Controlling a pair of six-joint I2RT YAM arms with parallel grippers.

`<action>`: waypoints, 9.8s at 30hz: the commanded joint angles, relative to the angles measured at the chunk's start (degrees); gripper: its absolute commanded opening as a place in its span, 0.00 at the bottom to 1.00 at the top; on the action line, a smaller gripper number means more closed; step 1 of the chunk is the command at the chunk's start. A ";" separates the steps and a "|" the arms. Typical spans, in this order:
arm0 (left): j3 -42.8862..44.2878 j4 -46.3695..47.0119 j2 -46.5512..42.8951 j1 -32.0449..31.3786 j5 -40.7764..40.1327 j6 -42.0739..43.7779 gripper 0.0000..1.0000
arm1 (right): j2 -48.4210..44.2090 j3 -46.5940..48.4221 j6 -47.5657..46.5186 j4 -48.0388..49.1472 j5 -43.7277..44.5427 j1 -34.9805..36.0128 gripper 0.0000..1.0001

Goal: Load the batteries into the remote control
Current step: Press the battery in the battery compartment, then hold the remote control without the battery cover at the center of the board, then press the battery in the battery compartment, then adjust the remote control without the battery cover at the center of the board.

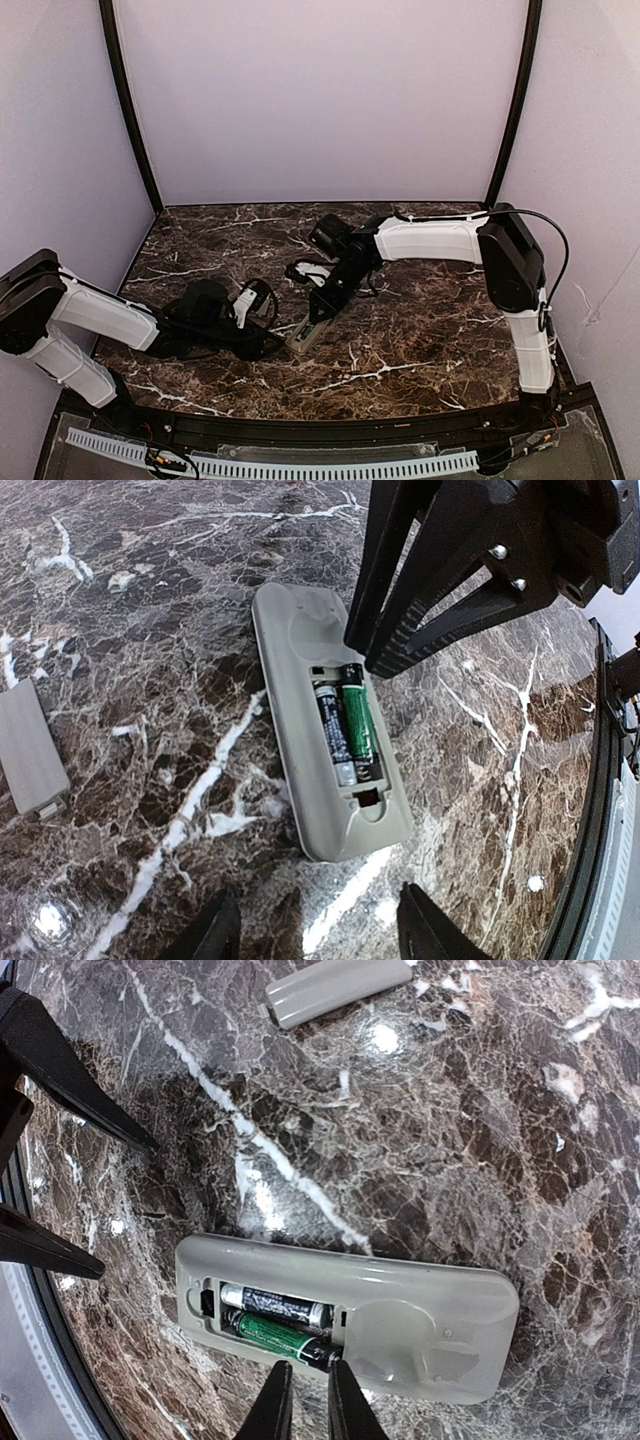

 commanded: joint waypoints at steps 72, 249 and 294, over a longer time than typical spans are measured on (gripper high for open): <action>-1.60 3.25 2.96 -0.24 0.00 0.02 0.54 | 7.28 5.07 -3.78 -10.45 17.32 8.78 0.04; 32.66 -33.89 17.43 -2.92 -12.03 9.15 0.51 | -0.71 -12.15 5.24 13.21 -12.10 -8.65 0.27; 12.45 -12.67 11.01 -11.13 6.41 -8.01 0.38 | 10.17 -3.14 1.51 14.88 -33.88 -11.40 0.29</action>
